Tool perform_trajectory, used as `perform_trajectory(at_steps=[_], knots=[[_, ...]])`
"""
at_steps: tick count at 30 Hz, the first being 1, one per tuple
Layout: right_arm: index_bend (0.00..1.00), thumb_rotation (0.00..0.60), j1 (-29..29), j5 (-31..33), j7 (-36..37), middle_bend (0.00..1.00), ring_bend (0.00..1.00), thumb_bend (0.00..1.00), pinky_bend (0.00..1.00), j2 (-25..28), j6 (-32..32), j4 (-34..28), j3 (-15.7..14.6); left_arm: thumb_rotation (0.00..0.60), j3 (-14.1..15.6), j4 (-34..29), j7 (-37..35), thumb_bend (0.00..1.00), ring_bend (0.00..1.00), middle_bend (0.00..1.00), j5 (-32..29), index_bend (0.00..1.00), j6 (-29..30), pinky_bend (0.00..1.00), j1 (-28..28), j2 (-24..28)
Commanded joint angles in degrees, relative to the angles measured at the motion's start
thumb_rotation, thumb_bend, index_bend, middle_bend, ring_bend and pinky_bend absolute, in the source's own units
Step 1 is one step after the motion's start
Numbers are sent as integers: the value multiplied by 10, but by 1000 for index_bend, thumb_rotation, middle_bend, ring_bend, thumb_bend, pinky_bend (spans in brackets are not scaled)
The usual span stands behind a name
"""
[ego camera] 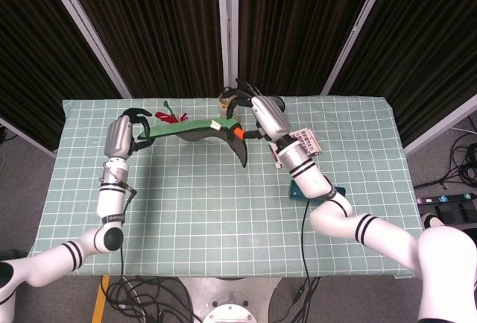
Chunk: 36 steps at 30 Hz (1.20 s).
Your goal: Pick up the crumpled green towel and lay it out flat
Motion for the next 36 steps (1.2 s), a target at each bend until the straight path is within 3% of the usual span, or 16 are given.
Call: perform_trajectory(at_steps=[1,6,13,22,36], knots=[[692,600,-14,-42,42,254,0,444,0,9,-22,3,-51,600,48,-29,2,449,241,450,39,804,7,260,30,4],[689,600,-32,-77,95,253,0,442,0,21,-15,-13,-90,600,96,-64,5,449,241,450,86,804,21,260,60,16],[685,600,-48,-113,111,253,0,432,0,37,-4,-38,-134,600,138,-88,17,444,241,450,132,801,36,260,83,15],[670,600,-64,-134,104,250,0,420,0,29,18,-58,-166,600,165,-73,37,434,241,446,164,792,42,260,99,-5],[658,600,-69,-160,98,245,0,416,0,10,28,-73,-198,600,205,-77,53,422,241,442,193,790,46,260,137,11]])
